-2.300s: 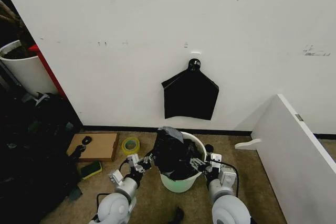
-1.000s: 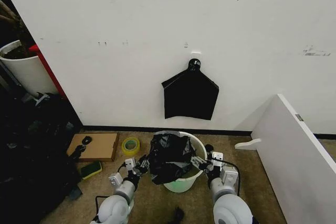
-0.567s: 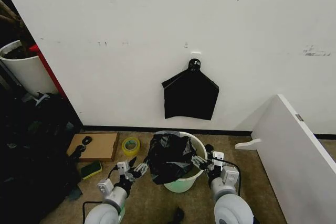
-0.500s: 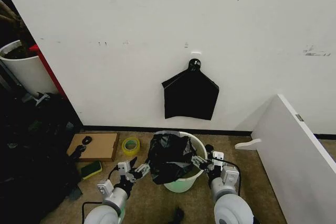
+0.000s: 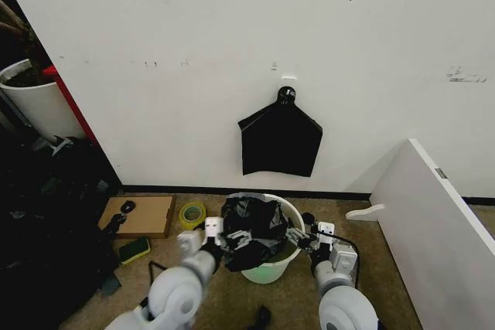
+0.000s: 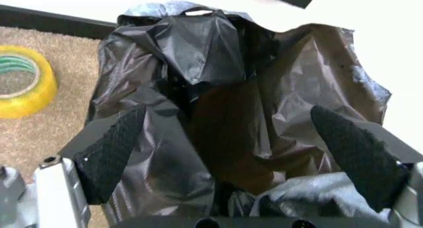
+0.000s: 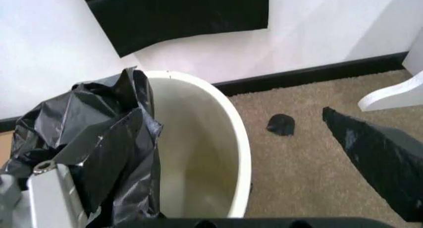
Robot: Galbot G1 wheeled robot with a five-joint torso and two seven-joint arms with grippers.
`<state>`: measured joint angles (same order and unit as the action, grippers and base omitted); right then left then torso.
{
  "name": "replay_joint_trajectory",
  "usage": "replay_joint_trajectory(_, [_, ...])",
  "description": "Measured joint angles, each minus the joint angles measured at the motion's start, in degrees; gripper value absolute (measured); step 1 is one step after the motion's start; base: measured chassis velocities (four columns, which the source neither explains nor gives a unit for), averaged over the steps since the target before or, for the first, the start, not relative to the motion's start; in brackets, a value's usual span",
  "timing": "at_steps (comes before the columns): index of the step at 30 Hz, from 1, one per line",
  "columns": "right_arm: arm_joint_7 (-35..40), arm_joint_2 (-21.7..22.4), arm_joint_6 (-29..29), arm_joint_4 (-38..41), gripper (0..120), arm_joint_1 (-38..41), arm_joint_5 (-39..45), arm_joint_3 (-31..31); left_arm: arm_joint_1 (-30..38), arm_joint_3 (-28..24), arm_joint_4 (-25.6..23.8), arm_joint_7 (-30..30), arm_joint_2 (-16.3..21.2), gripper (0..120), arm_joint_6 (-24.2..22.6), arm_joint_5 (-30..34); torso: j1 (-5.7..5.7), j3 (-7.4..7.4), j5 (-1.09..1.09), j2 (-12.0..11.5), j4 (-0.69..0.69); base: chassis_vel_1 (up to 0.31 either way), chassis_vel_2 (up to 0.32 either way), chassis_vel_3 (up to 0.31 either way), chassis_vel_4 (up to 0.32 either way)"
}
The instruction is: Place the garbage bag over the trash bin.
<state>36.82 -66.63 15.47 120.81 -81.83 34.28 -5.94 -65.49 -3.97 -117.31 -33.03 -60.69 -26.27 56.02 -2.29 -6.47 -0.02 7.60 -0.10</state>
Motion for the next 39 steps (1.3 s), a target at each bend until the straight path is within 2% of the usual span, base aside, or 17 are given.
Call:
replay_joint_trajectory(4, [0.2,0.0,0.1,0.0,100,-0.2,-0.1,-0.3,2.4,-0.9,1.1,-4.3,-1.4,97,-1.7,0.6,0.0,0.0,-0.01,0.0,0.0,0.0,0.0,0.0,0.0])
replay_joint_trajectory(13, [0.6,0.0,0.3,-0.6,100,-0.2,-0.1,-0.3,3.1,0.8,0.7,-11.9,-2.7,96,-6.3,4.5,0.0,0.0,0.0,0.0,0.01,0.0,0.0,0.0,0.0])
replay_joint_trajectory(17, [0.8,0.0,0.6,-0.7,100,0.1,0.0,-0.2,5.2,0.8,2.5,-17.6,-5.6,96,-8.2,11.0,0.0,0.0,0.0,0.0,0.0,0.0,0.0,0.0,0.0])
replay_joint_trajectory(24, [1.0,0.1,0.7,-0.7,100,-0.1,0.0,-0.1,7.4,1.3,3.4,-23.0,-6.9,96,-10.7,16.5,0.0,0.0,0.0,0.0,0.0,0.0,0.0,0.0,0.0])
replay_joint_trajectory(33, [1.2,0.1,1.0,-0.8,100,0.0,-0.1,0.2,9.5,2.7,4.3,-27.7,-6.6,96,-13.3,22.1,0.0,0.0,0.0,0.0,0.01,0.0,0.0,0.0,0.0])
replay_joint_trajectory(36, [1.3,0.0,1.1,-0.8,100,0.0,-0.1,0.3,11.6,2.4,7.8,-28.4,-7.7,98,-13.8,24.0,0.0,0.0,-0.01,0.0,0.0,0.0,0.0,0.0,0.0])
replay_joint_trajectory(39, [1.3,-0.1,1.1,-0.8,100,0.0,-0.1,0.4,12.1,2.2,9.2,-28.7,-8.7,99,-13.5,24.5,0.0,0.0,0.0,0.0,0.0,0.0,0.0,0.0,0.0])
